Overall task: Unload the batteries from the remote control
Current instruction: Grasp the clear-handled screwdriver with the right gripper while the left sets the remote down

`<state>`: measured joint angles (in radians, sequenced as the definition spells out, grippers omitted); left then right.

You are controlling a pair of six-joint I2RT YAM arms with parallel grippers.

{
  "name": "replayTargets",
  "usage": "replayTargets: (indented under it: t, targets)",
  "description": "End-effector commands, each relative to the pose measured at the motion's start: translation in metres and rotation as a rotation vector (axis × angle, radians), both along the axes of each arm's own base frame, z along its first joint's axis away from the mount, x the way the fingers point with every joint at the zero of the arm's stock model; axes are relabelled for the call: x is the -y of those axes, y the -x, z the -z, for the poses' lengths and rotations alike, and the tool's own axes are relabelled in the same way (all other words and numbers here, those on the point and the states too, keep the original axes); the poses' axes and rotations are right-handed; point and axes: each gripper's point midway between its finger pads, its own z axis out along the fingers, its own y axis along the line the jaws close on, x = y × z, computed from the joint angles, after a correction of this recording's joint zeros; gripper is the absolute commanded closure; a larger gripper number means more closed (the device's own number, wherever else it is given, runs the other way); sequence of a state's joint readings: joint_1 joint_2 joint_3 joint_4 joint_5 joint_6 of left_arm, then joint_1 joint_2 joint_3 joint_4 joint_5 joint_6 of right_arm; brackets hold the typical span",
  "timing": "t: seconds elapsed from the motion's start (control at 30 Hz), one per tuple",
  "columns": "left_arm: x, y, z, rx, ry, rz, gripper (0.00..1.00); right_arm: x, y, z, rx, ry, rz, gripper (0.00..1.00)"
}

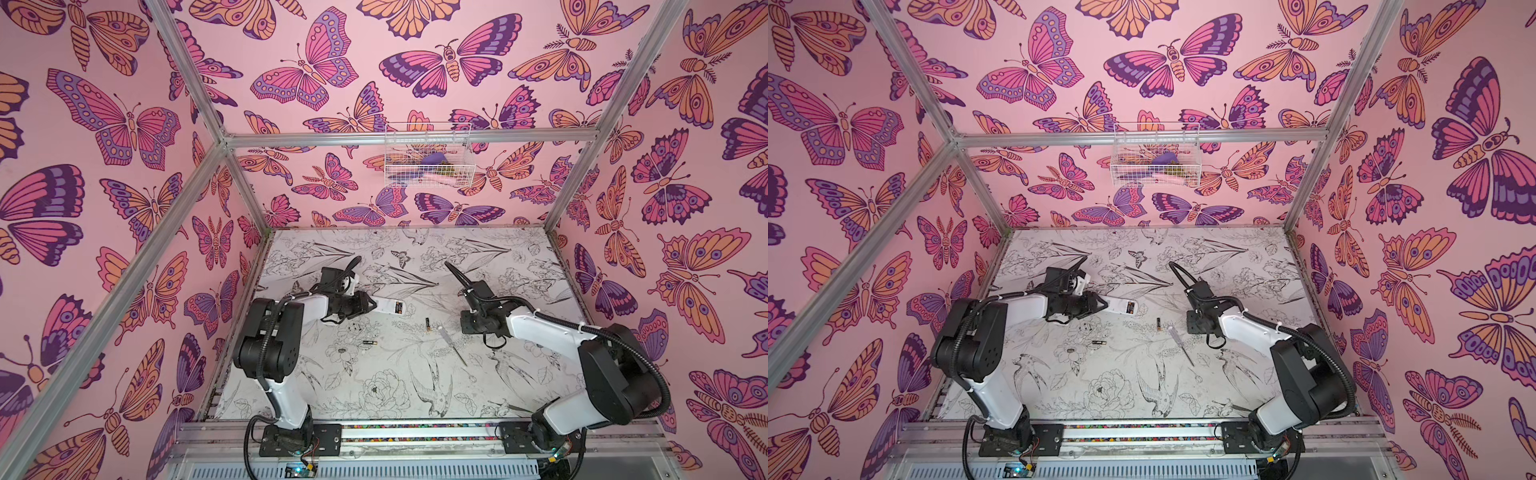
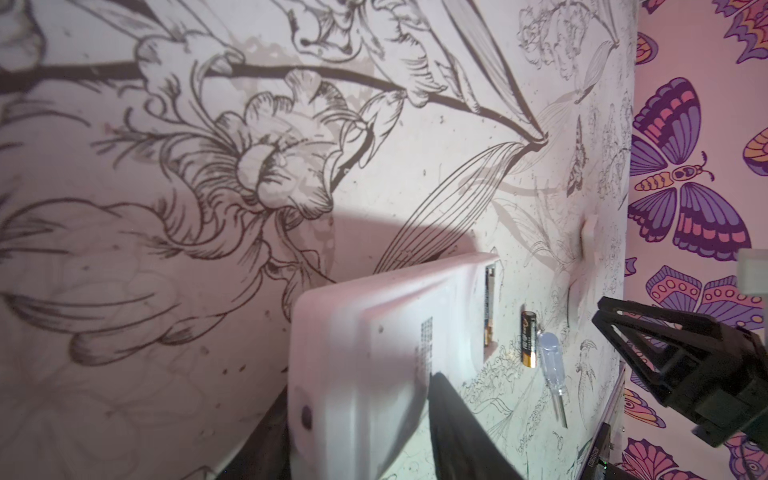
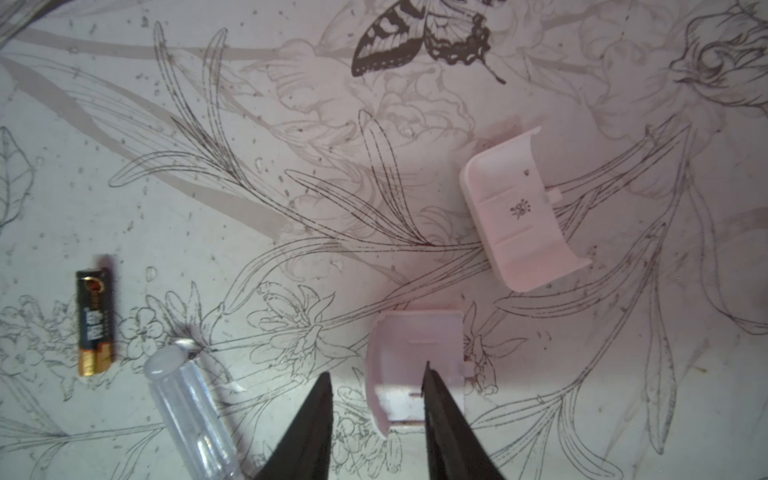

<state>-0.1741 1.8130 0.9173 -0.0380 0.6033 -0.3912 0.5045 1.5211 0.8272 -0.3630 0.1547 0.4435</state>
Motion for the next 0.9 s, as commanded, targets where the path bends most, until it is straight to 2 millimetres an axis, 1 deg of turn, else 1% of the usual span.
replayTargets:
  t: [0.0,0.1,0.2,0.3,0.4,0.5,0.57,0.6,0.7,0.8,0.87]
  targets:
    - [-0.001,-0.002,0.0,-0.008,-0.015,0.013,0.48,-0.007,0.003,-0.016,-0.015,-0.033,-0.041,0.59]
    - [-0.001,0.0,0.005,-0.02,-0.023,0.01,0.44,-0.017,0.005,-0.017,-0.018,-0.092,-0.07,0.57]
    - [-0.002,0.0,0.001,-0.019,-0.046,0.009,0.41,-0.026,0.009,-0.018,-0.042,-0.112,-0.096,0.56]
    - [-0.006,0.0,0.0,-0.009,-0.074,0.002,0.35,-0.042,0.014,-0.013,-0.061,-0.131,-0.168,0.54]
    - [-0.008,0.0,0.0,-0.013,-0.098,-0.003,0.3,-0.047,0.017,-0.008,-0.1,-0.119,-0.192,0.53]
    - [-0.013,-0.003,-0.007,0.003,-0.131,-0.011,0.24,-0.05,0.016,-0.005,-0.096,-0.117,-0.195,0.53]
    - [-0.016,-0.002,-0.01,0.024,-0.143,-0.014,0.18,-0.055,0.016,-0.002,-0.107,-0.13,-0.206,0.53]
    - [-0.018,-0.002,-0.013,0.041,-0.152,-0.019,0.15,-0.056,0.018,0.004,-0.132,-0.119,-0.213,0.54]
    - [-0.022,0.002,-0.025,0.103,-0.181,-0.011,0.08,-0.062,0.019,0.005,-0.144,-0.092,-0.251,0.56]
    - [-0.023,0.004,-0.034,0.145,-0.183,-0.001,0.05,-0.068,0.022,0.01,-0.155,-0.113,-0.262,0.57]
    - [-0.024,0.003,-0.04,0.164,-0.177,0.004,0.03,-0.066,0.023,0.014,-0.171,-0.105,-0.258,0.57]
